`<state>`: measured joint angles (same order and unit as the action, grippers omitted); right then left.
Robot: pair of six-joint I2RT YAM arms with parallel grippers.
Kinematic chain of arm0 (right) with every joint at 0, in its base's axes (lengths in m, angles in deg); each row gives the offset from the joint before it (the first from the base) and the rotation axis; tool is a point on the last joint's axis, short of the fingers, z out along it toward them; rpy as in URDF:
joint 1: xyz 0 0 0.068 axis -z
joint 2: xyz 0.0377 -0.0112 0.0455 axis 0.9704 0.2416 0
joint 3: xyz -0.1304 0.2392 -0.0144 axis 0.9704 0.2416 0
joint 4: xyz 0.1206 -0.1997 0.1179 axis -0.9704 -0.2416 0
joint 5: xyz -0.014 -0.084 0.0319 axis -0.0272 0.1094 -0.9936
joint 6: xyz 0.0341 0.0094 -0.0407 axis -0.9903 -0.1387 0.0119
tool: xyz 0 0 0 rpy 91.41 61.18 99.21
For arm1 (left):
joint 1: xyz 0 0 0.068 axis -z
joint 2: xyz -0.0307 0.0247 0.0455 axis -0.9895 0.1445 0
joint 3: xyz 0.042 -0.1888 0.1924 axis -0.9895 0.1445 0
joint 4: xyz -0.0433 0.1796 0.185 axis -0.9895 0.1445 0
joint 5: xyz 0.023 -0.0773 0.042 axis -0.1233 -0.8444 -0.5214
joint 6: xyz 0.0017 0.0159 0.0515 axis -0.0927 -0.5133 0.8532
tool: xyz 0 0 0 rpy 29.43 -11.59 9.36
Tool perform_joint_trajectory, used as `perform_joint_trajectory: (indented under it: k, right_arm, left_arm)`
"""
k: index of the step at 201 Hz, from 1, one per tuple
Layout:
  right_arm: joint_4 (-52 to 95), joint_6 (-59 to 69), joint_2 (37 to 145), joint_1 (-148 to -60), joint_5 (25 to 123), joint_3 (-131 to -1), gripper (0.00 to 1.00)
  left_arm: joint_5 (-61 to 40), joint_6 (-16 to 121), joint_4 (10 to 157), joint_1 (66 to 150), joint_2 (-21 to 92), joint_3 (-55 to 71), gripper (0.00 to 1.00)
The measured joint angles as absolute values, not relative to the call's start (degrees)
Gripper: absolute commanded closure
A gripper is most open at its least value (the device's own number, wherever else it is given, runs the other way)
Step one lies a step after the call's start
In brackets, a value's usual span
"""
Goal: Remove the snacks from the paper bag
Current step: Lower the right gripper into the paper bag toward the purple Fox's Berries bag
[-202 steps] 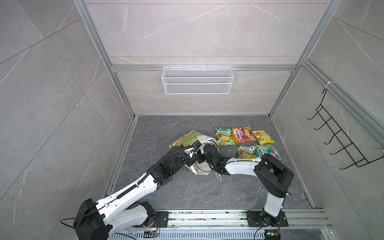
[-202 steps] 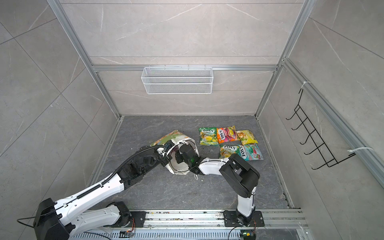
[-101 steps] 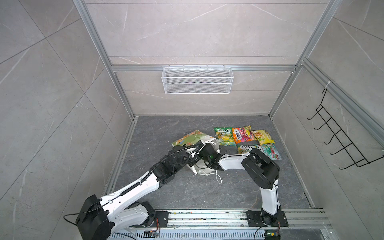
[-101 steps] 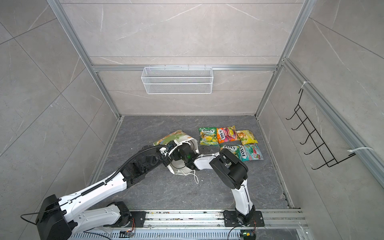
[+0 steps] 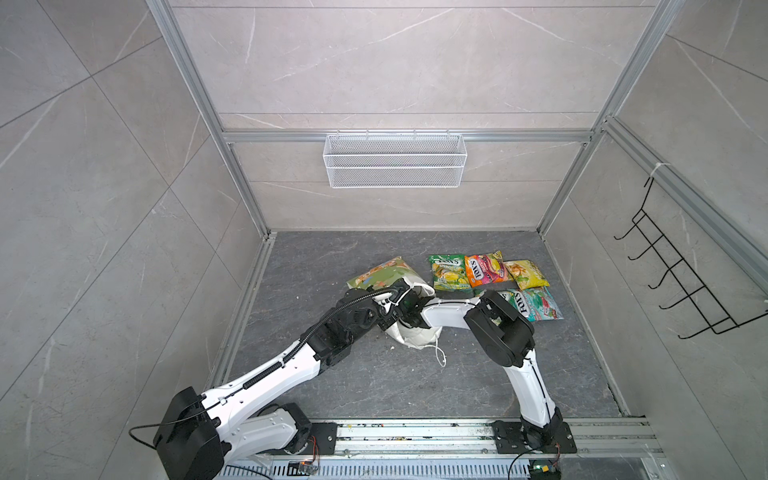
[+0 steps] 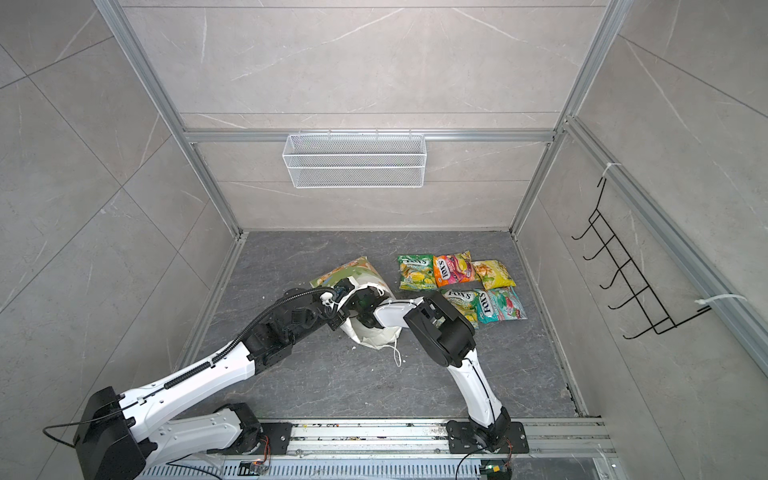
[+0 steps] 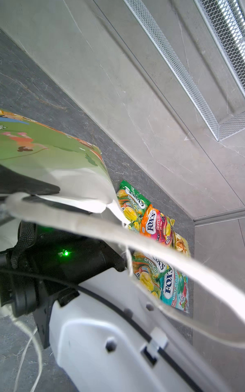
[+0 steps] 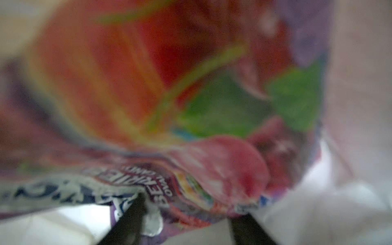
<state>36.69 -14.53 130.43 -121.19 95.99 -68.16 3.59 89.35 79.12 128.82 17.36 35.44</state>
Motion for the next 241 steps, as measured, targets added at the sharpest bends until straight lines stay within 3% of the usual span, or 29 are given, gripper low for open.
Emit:
perform_joint_trajectory:
  k: [28,61,76,136,241]
  right_arm:
    - [36.86,-15.47,130.43,-120.99,95.29,-68.2,0.82]
    - [38.33,-15.32,130.4,-120.99,93.98,-67.61,0.9]
    - [40.43,-14.82,129.81,-120.97,93.54,-65.51,1.0]
    - [45.19,-13.74,121.79,-120.88,91.24,-55.88,1.0]
    - [48.14,-12.11,107.69,-121.93,88.8,-45.87,1.0]
  left_arm:
    - [3.64,89.35,79.17,128.82,17.36,35.46,1.0]
    - [4.67,89.35,76.87,129.04,17.36,37.04,1.0]
    - [6.37,89.35,74.23,129.33,17.36,38.83,1.0]
    - [13.5,89.37,65.33,129.65,18.21,43.66,1.0]
    - [15.7,89.41,65.29,129.65,19.83,43.88,1.0]
